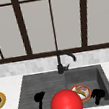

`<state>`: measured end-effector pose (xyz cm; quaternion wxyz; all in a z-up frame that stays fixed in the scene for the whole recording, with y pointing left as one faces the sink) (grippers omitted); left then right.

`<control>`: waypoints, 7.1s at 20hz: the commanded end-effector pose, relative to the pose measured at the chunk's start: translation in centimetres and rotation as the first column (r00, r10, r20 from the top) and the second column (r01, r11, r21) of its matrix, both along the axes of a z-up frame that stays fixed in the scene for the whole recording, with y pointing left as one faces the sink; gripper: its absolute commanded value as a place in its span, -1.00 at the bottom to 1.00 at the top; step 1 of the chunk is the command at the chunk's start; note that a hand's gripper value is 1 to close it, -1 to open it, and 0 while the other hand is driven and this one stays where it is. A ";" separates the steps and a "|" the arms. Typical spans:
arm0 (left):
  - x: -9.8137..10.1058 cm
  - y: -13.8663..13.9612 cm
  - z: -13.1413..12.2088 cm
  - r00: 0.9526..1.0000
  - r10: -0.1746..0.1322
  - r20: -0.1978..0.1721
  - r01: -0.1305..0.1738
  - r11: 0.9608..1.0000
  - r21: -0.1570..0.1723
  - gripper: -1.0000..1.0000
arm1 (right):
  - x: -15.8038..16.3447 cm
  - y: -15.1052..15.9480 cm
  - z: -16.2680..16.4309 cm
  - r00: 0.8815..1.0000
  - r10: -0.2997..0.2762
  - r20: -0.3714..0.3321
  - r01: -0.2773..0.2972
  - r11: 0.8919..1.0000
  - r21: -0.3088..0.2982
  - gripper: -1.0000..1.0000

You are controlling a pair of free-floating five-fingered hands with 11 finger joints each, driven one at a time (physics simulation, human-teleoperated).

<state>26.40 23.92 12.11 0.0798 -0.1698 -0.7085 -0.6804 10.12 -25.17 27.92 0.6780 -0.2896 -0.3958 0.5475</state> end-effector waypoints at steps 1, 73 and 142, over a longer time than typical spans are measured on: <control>-2.6 0.3 -1.0 0.999 0.047 0.000 -0.047 0.999 0.000 -1.00 | 0.0 0.0 0.0 1.000 0.000 0.000 0.000 1.000 0.000 0.00; -7.4 0.7 -1.3 0.990 0.079 0.119 -0.081 0.997 0.006 0.00 | 27.3 5.4 -17.3 0.940 0.102 -0.327 -0.106 0.994 0.005 -1.00; -7.4 0.7 -1.3 0.990 0.080 0.119 -0.081 0.997 0.006 0.00 | 40.0 13.0 -34.0 0.919 0.047 -0.391 -0.152 0.958 -0.242 -1.00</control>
